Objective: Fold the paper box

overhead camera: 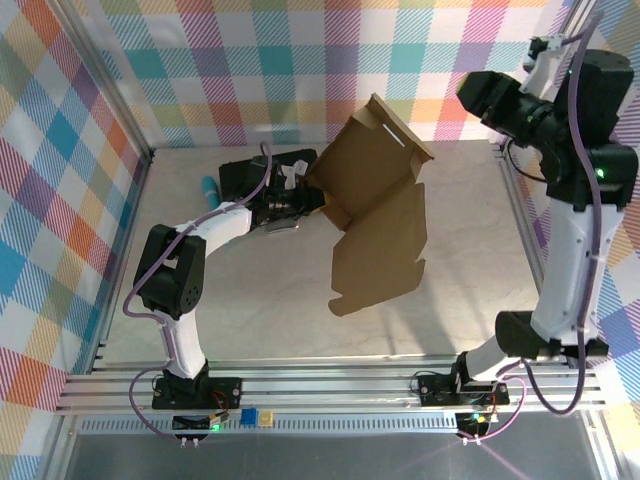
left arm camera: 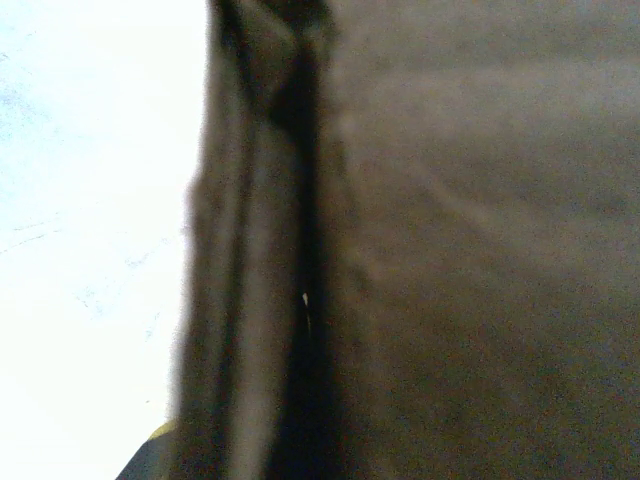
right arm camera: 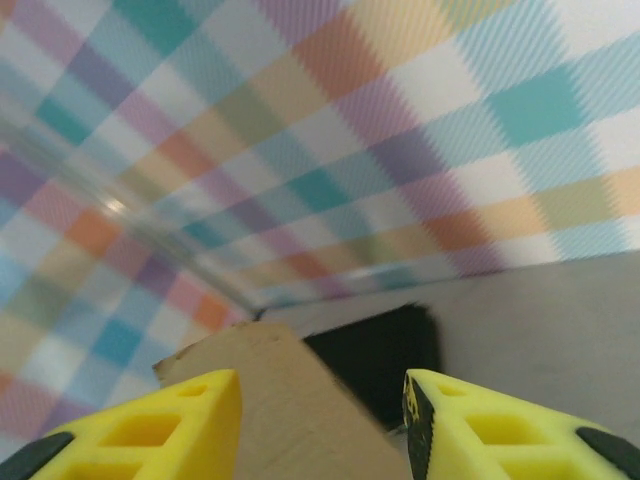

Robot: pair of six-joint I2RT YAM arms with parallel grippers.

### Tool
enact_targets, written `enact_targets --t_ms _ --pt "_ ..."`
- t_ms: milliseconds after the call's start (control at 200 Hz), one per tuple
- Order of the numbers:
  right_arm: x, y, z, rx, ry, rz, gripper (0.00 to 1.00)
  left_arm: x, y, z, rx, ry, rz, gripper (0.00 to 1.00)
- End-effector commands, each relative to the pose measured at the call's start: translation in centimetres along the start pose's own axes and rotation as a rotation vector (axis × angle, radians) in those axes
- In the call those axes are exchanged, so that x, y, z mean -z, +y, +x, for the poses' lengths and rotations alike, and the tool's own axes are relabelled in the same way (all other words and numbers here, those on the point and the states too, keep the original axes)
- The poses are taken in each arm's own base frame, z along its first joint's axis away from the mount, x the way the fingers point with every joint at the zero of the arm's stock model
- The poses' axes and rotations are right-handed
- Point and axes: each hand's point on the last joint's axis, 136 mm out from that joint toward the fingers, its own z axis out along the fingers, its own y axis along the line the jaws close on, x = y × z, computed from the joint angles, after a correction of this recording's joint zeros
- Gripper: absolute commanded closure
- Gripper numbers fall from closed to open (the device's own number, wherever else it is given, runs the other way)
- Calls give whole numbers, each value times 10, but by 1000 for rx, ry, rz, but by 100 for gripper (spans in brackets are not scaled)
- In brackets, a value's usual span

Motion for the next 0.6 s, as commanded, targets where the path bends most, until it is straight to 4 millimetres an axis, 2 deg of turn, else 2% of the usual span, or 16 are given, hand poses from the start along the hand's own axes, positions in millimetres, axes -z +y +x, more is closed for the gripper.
enact_targets --t_ms 0,135,225,360,500,595 --pt "-36 8 38 -113 260 -250 46 1 -7 -3 -4 28 42 100" --pt "-39 6 43 -57 268 -275 42 1 -6 2 3 70 30 100" --pt "-45 6 52 -65 315 -312 47 1 -4 5 15 88 21 100" --pt "-55 -6 69 -31 361 -274 55 1 -4 6 17 104 4 100" --pt "-55 6 72 7 366 -309 57 4 -1 8 26 131 -47 100" --pt "-57 8 82 37 386 -287 55 8 0 8 29 139 -83 100"
